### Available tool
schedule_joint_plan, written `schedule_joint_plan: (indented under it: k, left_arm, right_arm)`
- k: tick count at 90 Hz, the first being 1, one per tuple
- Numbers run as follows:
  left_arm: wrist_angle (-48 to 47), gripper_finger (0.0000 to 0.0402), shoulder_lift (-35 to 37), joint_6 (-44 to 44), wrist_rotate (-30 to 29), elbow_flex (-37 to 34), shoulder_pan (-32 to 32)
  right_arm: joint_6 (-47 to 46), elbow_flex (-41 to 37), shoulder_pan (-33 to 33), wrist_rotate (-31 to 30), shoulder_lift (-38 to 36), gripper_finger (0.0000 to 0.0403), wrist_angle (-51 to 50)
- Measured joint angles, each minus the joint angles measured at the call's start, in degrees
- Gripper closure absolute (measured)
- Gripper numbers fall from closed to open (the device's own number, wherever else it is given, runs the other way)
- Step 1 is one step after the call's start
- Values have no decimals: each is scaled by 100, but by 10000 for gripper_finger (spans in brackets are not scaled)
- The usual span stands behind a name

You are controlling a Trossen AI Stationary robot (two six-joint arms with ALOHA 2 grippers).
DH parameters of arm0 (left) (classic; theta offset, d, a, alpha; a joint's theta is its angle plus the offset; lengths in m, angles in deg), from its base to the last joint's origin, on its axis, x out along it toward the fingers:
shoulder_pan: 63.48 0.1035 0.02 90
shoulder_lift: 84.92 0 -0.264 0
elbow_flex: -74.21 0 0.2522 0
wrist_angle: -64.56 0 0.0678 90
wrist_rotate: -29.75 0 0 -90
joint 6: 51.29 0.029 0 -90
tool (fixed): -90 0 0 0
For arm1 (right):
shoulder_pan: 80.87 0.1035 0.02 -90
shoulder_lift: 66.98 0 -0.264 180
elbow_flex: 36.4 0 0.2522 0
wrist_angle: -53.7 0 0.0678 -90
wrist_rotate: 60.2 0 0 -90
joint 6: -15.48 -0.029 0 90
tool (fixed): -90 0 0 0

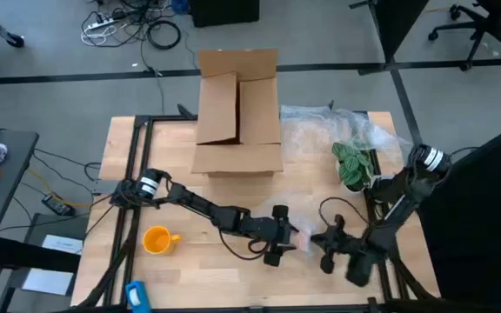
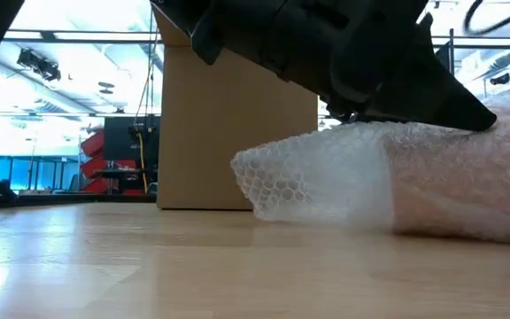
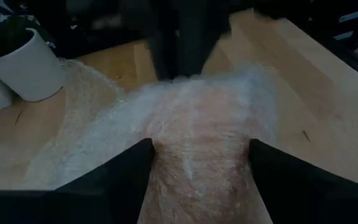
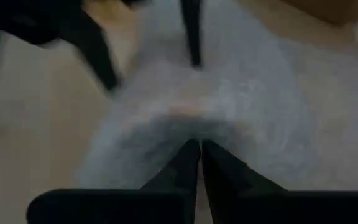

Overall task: Wrap mug
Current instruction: Wrap the orange cup with the bubble wrap

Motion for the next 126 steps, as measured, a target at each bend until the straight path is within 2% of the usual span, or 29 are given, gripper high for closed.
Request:
schedule_joint_plan:
  k: [19,30,41,54,75,90,97,111,126]
  left_arm:
    - [-107,154,9,40,24,-7,2]
    - [-111,154,13,99,48,-9,13]
    - [-98,154,9,122,65,0,23]
    - [-60,154,4,118,56,2,30]
    - [-26,154,1,9,8,2,41]
    - [-28,154,0,-30,4,2,41]
    - [-27,154,1,-52,4,2,41]
    - [-26,154,0,-110,4,2,41]
    - [-19,154,0,-163,5,0,43]
  right_arm:
    - [1467,-9,-571,6,947,403,2164]
    - [1636,-11,-639,191,1008,403,2385]
    - [1640,-11,-507,615,746,403,1999]
    - [1482,-9,-365,1452,149,396,1206]
    - [1428,-4,-300,2215,-967,355,-316]
    - [1515,-4,-222,2214,-1556,318,-1187]
    - [1670,-4,-164,1981,-1762,306,-1394]
    - [2771,-4,-140,1512,-1934,292,-1313]
    - [3825,-4,-472,1428,-1566,277,-1069]
